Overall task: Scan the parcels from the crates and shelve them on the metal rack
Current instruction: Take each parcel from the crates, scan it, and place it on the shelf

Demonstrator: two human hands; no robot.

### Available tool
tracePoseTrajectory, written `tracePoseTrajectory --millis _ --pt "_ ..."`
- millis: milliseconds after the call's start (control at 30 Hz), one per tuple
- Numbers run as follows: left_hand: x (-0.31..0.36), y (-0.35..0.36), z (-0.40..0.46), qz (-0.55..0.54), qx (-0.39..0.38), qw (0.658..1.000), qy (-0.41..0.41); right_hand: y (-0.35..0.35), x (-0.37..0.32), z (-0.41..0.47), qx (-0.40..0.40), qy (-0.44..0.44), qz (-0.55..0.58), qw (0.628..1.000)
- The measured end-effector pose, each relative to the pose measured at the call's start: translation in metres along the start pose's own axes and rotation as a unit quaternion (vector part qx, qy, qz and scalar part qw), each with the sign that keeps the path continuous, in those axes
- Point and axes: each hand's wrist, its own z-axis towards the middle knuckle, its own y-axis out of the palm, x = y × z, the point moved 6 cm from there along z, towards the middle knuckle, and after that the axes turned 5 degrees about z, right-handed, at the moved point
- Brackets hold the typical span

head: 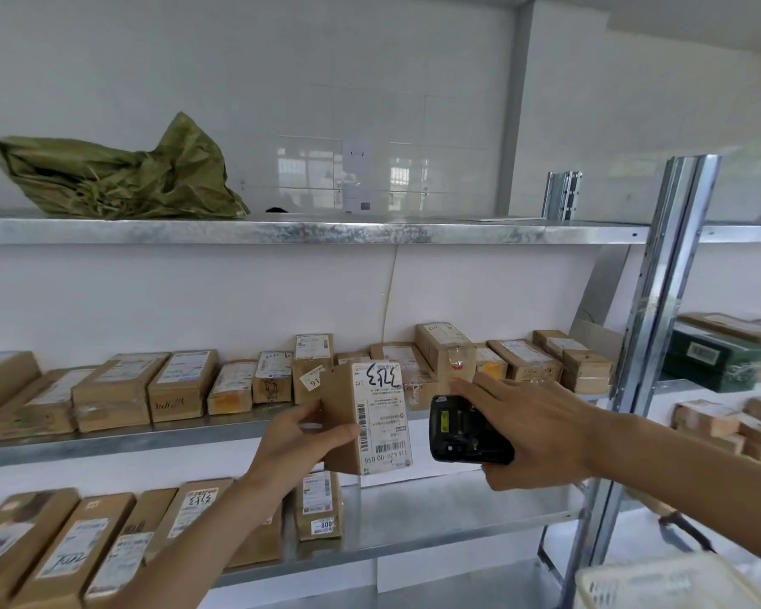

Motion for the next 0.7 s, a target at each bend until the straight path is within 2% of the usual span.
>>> tracePoseTrajectory --millis 700 --pt "0.005 -0.02 0.013 0.021 0.002 1.0 0.016 -0.008 -0.002 0.019 0.007 -0.036 -0.068 0.997"
